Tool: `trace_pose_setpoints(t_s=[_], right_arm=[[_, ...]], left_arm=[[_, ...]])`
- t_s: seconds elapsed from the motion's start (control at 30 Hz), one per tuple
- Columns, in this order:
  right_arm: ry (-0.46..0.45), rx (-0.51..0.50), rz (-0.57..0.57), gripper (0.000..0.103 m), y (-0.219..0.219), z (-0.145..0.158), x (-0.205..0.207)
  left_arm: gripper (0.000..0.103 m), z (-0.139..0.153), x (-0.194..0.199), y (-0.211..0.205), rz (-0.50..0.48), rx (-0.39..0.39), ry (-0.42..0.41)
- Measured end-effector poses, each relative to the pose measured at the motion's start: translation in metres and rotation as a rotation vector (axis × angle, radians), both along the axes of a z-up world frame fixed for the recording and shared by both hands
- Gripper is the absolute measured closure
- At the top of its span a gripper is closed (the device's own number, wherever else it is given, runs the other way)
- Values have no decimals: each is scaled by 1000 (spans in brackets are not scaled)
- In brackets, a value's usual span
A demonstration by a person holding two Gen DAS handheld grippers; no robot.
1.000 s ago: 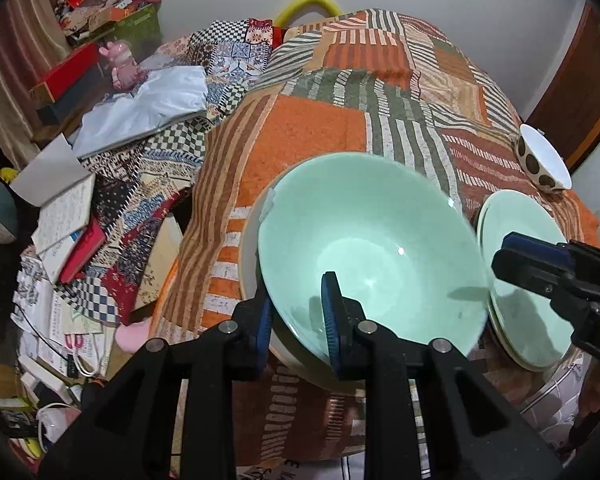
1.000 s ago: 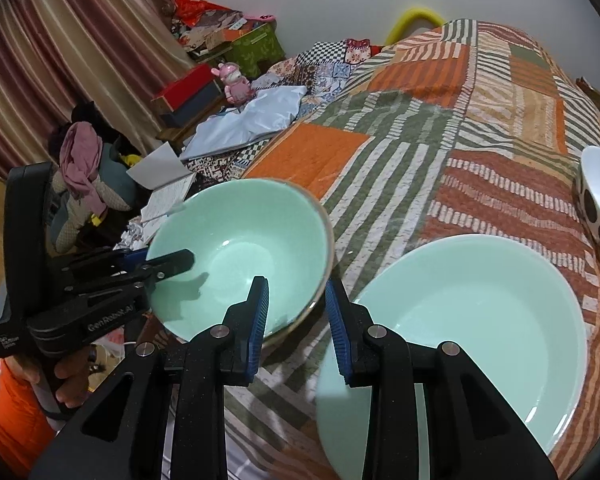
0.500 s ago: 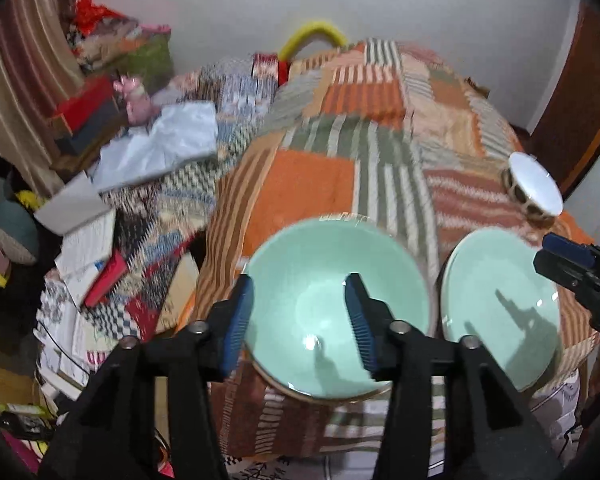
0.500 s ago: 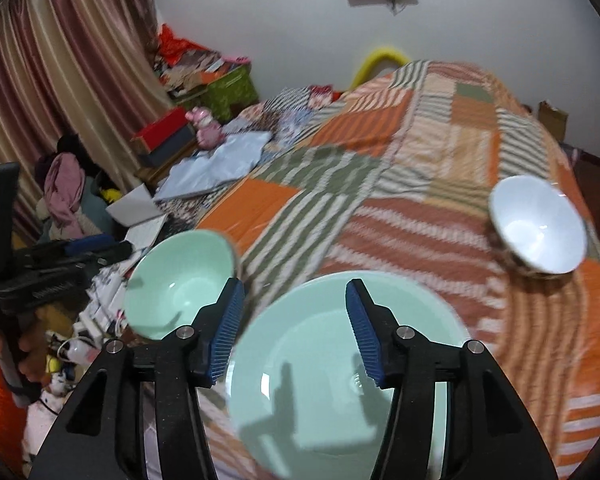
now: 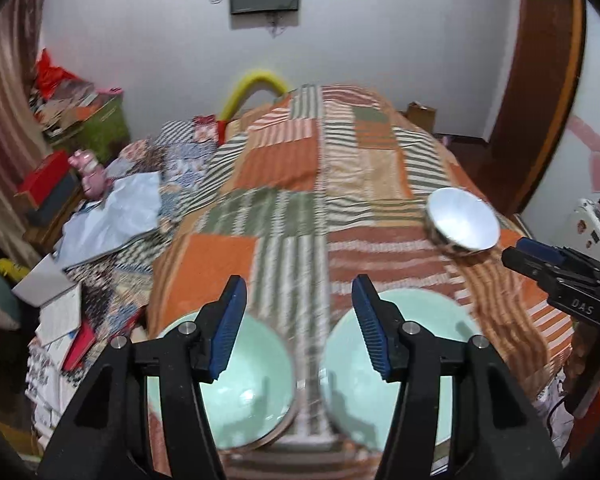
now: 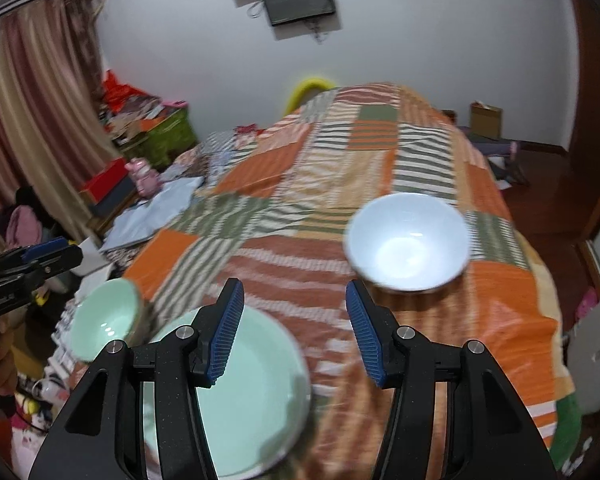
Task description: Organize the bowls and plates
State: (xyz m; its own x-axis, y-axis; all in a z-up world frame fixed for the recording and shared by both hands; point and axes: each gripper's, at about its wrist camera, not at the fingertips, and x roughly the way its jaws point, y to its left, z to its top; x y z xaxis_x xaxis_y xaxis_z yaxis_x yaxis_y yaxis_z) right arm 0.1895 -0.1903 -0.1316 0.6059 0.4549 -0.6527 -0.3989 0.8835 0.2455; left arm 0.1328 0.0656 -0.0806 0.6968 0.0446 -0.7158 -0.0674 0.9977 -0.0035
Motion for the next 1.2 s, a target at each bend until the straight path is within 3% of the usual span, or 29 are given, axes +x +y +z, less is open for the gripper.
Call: trace_pose_setpoints(t_s=[0.27,0.7,0.83,1.1,1.2], right_arm=[[32,-29,-111,54,-42,-14,29],[114,-92,-200,54,-75,-50,90],[147,-109,-205,69,-80,-62,109],[224,-80,-165,81,-80,-80,130],[206,-110,-149,82,-75,-81,129]], left_arm=[[43,-10,51,-48,-86,-33,10],[43,-60,133,-93,-157,-66,117],[43,-76,154,-105,-191,-66,149],[43,-101,182,-122,-232,-65,186],[43,-106,187,-126,-242,-68,193]])
